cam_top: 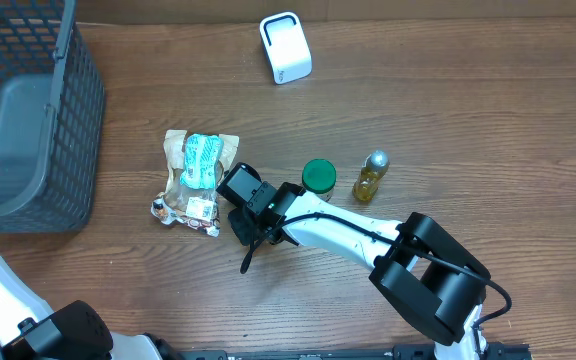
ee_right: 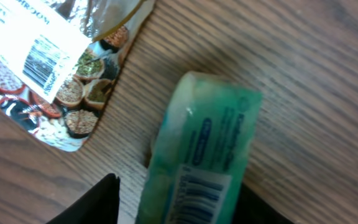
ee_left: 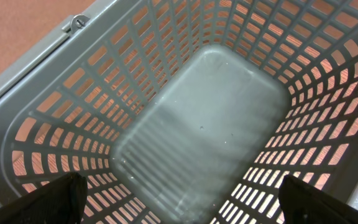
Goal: Scan the item barcode
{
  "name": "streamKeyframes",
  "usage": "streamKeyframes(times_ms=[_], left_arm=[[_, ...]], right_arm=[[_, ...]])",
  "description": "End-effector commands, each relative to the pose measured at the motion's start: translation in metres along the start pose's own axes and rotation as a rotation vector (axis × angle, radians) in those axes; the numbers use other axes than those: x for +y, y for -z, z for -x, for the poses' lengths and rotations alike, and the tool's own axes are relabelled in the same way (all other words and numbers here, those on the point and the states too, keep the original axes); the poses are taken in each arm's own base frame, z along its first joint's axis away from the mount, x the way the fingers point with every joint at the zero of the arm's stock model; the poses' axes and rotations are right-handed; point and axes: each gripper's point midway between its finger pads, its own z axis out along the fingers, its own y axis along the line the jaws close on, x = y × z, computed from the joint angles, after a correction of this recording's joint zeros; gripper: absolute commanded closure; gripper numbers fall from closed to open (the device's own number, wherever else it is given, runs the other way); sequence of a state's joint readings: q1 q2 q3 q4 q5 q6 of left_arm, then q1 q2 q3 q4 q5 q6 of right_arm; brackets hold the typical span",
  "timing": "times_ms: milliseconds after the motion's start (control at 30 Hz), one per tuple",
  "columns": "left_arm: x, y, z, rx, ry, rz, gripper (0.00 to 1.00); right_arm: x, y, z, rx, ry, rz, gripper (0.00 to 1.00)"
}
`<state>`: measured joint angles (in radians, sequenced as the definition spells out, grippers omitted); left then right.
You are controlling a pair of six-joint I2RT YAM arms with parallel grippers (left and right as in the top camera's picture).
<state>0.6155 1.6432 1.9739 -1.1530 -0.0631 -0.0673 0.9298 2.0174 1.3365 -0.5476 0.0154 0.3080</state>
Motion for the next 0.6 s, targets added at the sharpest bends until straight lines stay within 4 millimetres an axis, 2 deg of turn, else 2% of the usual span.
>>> streamKeyframes(times_ms=[0, 67, 133, 200, 233, 333, 400, 467, 500, 533, 567], left_arm=[[-0.002, 0.001, 0.004, -0.010, -0.019, -0.010, 0.00], [-0.002, 0.001, 0.004, -0.010, -0.019, -0.009, 0.01], [-0.002, 0.001, 0.004, -0.010, -0.019, -0.010, 0.01], [-0.002, 0.001, 0.004, -0.010, -0.019, -0.010, 0.00], [-0.002, 0.001, 0.004, -0.010, -0.019, -0.010, 0.01], [-0.002, 0.001, 0.004, -0.010, -0.019, -0.010, 0.00], [-0.002, 0.001, 0.004, -0.009, -0.019, -0.010, 0.01], [-0.002, 0.001, 0.004, -0.009, -0.019, -0.010, 0.01], [-0.002, 0.001, 0.004, -0.010, -0.019, -0.010, 0.01], [-0.002, 0.001, 0.004, -0.009, -0.019, -0.010, 0.01], [-0.002, 0.001, 0.004, -0.010, -0.019, -0.010, 0.00]], right_arm=[[-0.008, 0.002, 0.010, -0.039, -0.004, -0.050, 0.62], [-0.008, 0.002, 0.011, -0.043, -0.004, -0.050, 0.62], [-0.008, 0.002, 0.012, -0.047, -0.004, -0.049, 0.51], [-0.007, 0.002, 0.014, -0.054, -0.003, -0.046, 0.48], [-0.007, 0.002, 0.014, -0.054, -0.003, -0.046, 0.52], [-0.007, 0.002, 0.014, -0.054, -0.003, -0.046, 0.80], [-0.007, 0.002, 0.014, -0.055, -0.003, -0.046, 0.91], [-0.007, 0.002, 0.017, -0.065, -0.005, -0.047, 0.91], [-0.009, 0.003, 0.020, -0.077, -0.008, -0.055, 0.86], [-0.014, 0.003, 0.023, -0.092, -0.012, -0.076, 0.77], [-0.018, 0.004, 0.026, -0.104, -0.014, -0.098, 0.73]])
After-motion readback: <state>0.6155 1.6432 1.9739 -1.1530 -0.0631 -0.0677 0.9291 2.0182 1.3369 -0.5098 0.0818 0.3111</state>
